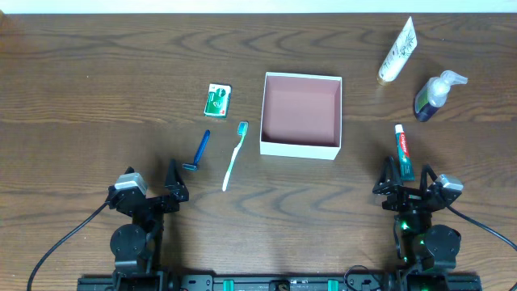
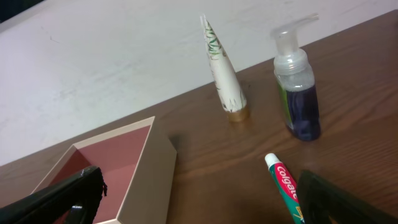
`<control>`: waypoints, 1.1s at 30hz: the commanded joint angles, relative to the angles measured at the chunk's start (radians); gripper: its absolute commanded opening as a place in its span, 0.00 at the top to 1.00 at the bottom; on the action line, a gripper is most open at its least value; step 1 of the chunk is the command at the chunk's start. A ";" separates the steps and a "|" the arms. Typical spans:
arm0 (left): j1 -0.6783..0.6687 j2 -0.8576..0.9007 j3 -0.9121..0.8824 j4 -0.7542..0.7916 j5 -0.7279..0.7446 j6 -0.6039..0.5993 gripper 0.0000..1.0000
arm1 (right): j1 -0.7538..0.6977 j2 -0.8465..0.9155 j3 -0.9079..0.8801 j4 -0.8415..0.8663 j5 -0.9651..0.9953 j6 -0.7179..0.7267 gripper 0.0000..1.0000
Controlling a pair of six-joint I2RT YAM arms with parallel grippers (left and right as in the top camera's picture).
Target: Pack container
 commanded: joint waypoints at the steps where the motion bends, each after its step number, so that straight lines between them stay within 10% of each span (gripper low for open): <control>1: 0.004 -0.005 -0.029 -0.016 0.003 0.006 0.02 | 0.010 -0.006 -0.002 -0.005 0.006 -0.015 0.01; 16: 0.004 -0.005 -0.029 -0.016 0.003 0.006 0.02 | 0.010 -0.006 -0.002 0.021 -0.091 0.157 0.01; 33: 0.004 -0.005 -0.029 -0.016 0.003 0.006 0.02 | 0.009 0.000 0.080 0.122 -0.329 -0.100 0.01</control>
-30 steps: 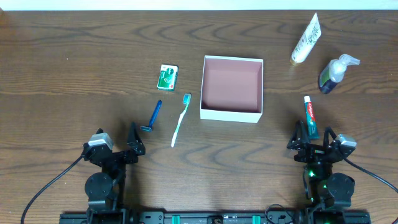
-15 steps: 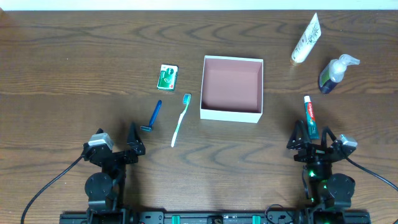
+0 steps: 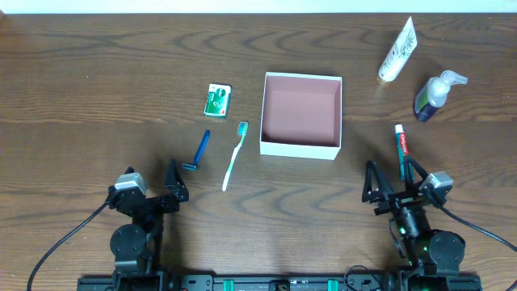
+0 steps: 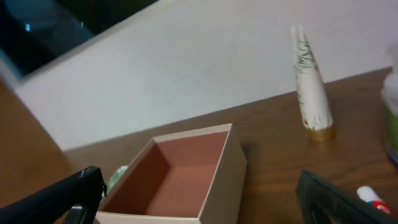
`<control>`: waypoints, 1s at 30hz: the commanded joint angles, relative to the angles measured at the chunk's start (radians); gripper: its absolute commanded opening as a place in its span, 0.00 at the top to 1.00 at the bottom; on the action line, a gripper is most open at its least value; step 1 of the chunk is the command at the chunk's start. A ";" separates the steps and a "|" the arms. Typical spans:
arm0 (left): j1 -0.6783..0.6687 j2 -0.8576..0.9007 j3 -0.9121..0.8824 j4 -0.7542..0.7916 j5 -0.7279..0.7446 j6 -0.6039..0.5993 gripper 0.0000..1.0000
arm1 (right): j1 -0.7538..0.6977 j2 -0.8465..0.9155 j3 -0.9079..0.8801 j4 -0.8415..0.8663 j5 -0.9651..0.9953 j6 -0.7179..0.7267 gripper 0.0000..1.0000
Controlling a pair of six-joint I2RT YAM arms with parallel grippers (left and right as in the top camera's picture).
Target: Pack container
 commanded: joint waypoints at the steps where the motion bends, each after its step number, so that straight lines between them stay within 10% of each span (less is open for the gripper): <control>1: 0.004 -0.005 -0.029 -0.017 0.003 0.006 0.02 | 0.009 0.009 0.109 -0.025 -0.027 -0.150 0.01; 30: 0.004 -0.005 -0.029 -0.017 0.003 0.006 0.02 | 0.003 1.757 2.227 -1.493 0.163 -0.561 0.01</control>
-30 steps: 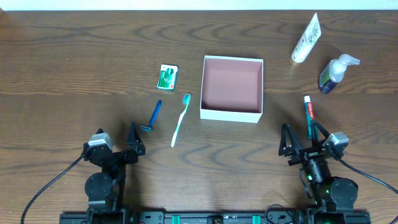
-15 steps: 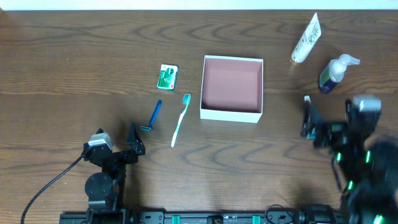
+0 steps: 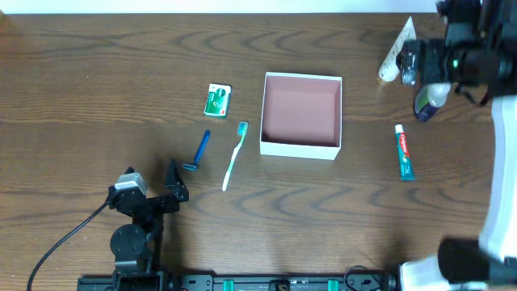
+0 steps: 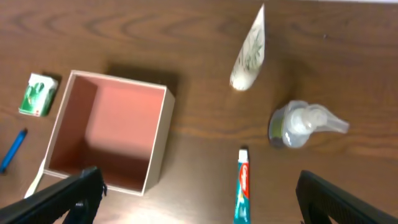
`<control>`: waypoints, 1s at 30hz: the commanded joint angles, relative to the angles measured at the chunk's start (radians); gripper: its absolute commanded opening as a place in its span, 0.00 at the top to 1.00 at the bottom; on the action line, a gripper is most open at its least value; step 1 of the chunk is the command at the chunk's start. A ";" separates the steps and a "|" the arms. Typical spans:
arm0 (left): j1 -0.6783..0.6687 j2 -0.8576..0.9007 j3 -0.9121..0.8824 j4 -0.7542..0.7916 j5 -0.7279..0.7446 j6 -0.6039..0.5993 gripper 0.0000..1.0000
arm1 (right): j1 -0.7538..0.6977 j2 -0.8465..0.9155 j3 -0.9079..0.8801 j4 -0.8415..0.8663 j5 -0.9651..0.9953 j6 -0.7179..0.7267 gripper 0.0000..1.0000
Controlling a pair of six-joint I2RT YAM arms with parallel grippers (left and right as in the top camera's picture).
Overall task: Pack container
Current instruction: 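Reach the right gripper to the white Pantene tube and grasp it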
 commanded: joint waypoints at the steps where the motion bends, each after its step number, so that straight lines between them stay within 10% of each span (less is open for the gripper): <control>1: 0.004 -0.005 -0.029 -0.018 0.004 0.006 0.02 | 0.000 0.121 0.158 -0.061 -0.006 -0.062 0.01; 30: 0.004 -0.005 -0.029 -0.018 0.004 0.006 0.02 | -0.096 0.565 0.199 0.251 0.075 -0.043 0.01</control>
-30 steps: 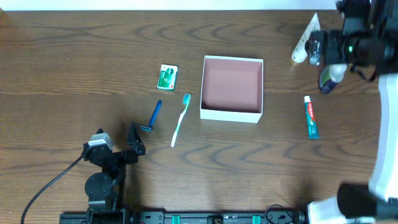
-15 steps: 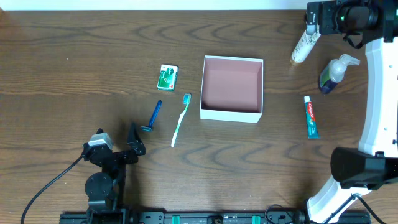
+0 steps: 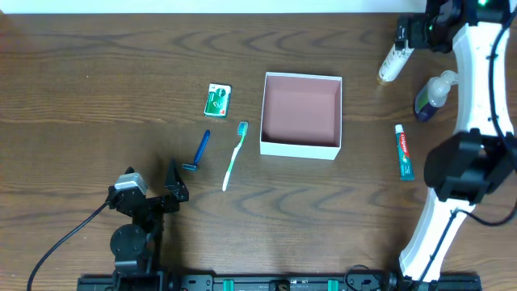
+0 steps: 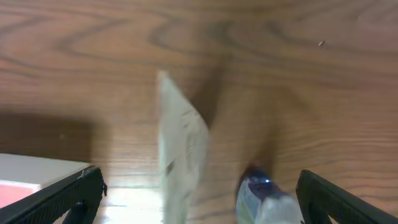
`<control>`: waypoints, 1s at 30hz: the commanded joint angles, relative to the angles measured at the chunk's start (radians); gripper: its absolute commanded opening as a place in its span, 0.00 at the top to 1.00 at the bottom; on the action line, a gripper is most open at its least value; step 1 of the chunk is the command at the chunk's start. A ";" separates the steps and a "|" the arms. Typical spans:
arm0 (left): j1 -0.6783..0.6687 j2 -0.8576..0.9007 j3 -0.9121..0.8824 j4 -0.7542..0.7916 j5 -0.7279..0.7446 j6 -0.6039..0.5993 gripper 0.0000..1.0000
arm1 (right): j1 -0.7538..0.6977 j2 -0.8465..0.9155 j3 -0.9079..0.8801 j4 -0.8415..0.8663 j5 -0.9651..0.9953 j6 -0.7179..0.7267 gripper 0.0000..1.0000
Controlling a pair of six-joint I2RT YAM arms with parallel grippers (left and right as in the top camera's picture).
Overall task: Pack container
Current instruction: 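Reach the right gripper to the white Pantene tube and grasp it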
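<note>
The open box [image 3: 301,144], white outside and pink inside, stands mid-table; its corner [image 4: 37,169] shows in the right wrist view. My right gripper [image 3: 409,36] is open at the far right, over the white tube [image 3: 397,55], which lies blurred between the fingers [image 4: 180,155]. The pump bottle [image 3: 432,93] of dark soap is beside it [image 4: 264,199]. A toothpaste tube [image 3: 404,152] lies right of the box. Left of the box lie a toothbrush [image 3: 234,155], a blue razor [image 3: 199,150] and a green floss pack [image 3: 217,99]. My left gripper [image 3: 176,184] rests open at the front left.
The right arm [image 3: 477,97] stretches from the front right up to the far right corner, passing over the table beside the toothpaste and bottle. The table's far edge runs just behind the white tube.
My right gripper has moved closer to the white tube and lower; the tube now fills the space between its open fingers. The box has nearly left the wrist view. Nothing on the table has shifted.
My right gripper first rested open at the front right, beside the toothpaste. It then stood turned toward the box, then high at the far right looking down on box, tube and bottle. Now it is close over the white tube. The left arm stayed still.
</note>
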 commanded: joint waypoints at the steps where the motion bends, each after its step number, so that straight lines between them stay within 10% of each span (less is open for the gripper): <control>1: 0.004 -0.005 -0.029 -0.018 0.003 0.006 0.02 | -0.004 0.015 0.008 0.011 0.002 -0.009 0.01; 8: 0.004 -0.005 -0.029 -0.018 0.003 0.006 0.02 | 0.003 0.034 0.008 0.047 -0.005 -0.009 0.12; 19: 0.004 -0.005 -0.029 -0.018 0.003 0.006 0.02 | 0.034 0.034 0.008 0.062 -0.006 -0.009 0.63; 30: 0.004 -0.005 -0.029 -0.018 0.003 0.006 0.02 | 0.043 0.034 0.008 0.063 -0.005 0.018 0.80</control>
